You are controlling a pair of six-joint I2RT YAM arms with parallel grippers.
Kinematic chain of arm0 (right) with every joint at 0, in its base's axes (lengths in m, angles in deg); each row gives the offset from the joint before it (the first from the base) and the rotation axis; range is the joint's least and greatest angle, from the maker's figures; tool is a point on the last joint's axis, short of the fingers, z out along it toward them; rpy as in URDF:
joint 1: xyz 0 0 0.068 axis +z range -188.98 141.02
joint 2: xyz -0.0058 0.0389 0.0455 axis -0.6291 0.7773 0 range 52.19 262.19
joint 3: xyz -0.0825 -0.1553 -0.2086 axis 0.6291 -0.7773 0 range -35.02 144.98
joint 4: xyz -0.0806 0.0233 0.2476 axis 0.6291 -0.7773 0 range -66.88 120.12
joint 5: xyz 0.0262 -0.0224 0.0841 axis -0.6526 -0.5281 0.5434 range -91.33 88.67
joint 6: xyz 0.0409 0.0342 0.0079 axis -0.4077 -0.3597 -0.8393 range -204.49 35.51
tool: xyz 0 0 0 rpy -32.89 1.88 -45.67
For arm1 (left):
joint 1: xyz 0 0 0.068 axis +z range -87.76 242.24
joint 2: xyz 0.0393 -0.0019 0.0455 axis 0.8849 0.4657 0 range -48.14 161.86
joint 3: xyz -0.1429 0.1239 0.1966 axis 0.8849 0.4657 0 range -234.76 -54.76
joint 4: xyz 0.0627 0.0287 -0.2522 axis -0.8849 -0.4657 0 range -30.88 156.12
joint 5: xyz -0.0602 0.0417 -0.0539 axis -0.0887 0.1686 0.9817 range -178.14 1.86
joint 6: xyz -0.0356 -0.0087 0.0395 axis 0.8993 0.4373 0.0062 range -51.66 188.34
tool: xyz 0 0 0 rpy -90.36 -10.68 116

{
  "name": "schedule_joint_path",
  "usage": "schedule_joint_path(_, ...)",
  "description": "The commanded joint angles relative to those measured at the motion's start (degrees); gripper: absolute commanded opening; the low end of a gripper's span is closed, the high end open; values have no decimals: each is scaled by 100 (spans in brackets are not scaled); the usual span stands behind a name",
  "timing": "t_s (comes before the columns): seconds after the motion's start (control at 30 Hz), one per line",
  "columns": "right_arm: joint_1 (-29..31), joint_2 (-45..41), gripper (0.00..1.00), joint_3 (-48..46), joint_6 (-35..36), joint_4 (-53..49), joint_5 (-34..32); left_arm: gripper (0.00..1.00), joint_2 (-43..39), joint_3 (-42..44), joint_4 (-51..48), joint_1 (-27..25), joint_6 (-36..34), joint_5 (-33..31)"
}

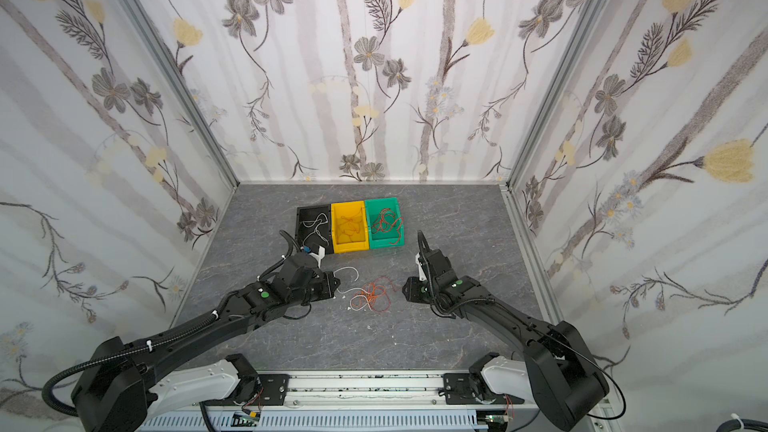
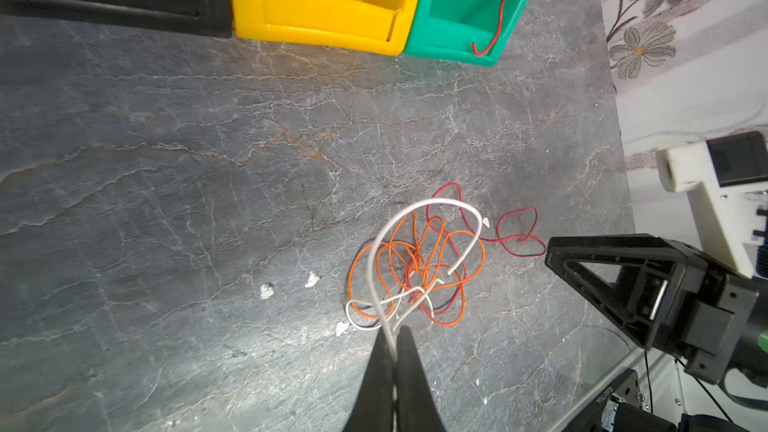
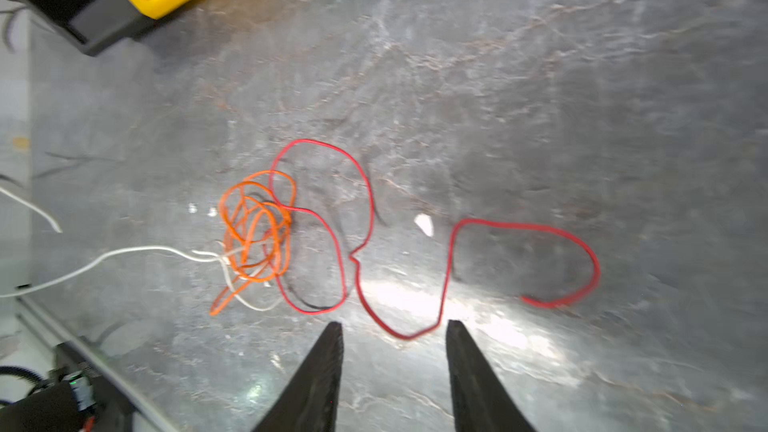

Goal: Untangle the cables
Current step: 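Grasp a white wire with left while right pins the orange tangle, then pull the white wire out toward the black bin with the left gripper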

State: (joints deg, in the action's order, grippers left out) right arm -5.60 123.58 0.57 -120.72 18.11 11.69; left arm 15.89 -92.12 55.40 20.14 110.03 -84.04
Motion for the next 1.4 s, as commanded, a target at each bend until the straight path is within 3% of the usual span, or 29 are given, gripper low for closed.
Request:
schedule_joint_path(0.0,202,239,55,176,-583,781,501,0,-74,-82,-157,13,-117,-32)
schedule_joint_path(0.13,461,880,58,432,-976,1114,617,0,-75,-82,-154,21,-117,28)
schedule_joint_path(0.37,570,1834,55,529,-1384,1777,735,0,-188,-43,-97,18,-109,65)
schedule_joint_path(0.47,608,2206,48,469,-1566,2407,1035,0,-237,-45,-82,18,-117,45)
schedule_joint_path(0.57,609,2399,28,414,-1695,2707,1080,0,-315,-73,-111,43,-130,0)
schedule_joint_path(0.6,603,2400,18,406,-1679,2634,1002,0,-380,-86,-153,61,-139,-40)
schedule_joint_path(0.67,590,2300,9,428,-1528,2268,730,0,-545,-106,-271,127,-152,-132)
schedule_joint_path(0.77,582,1917,3,466,-1158,1448,166,0,-858,-182,-572,310,-242,-250)
schedule_joint_path(1.2,171,862,0,173,-414,-172,-1105,0,-1860,-805,-1879,1663,-856,-373)
schedule_joint_path(1.37,-44,705,0,64,-328,-482,-1308,0,-1978,-1160,-2282,2143,-1135,-460)
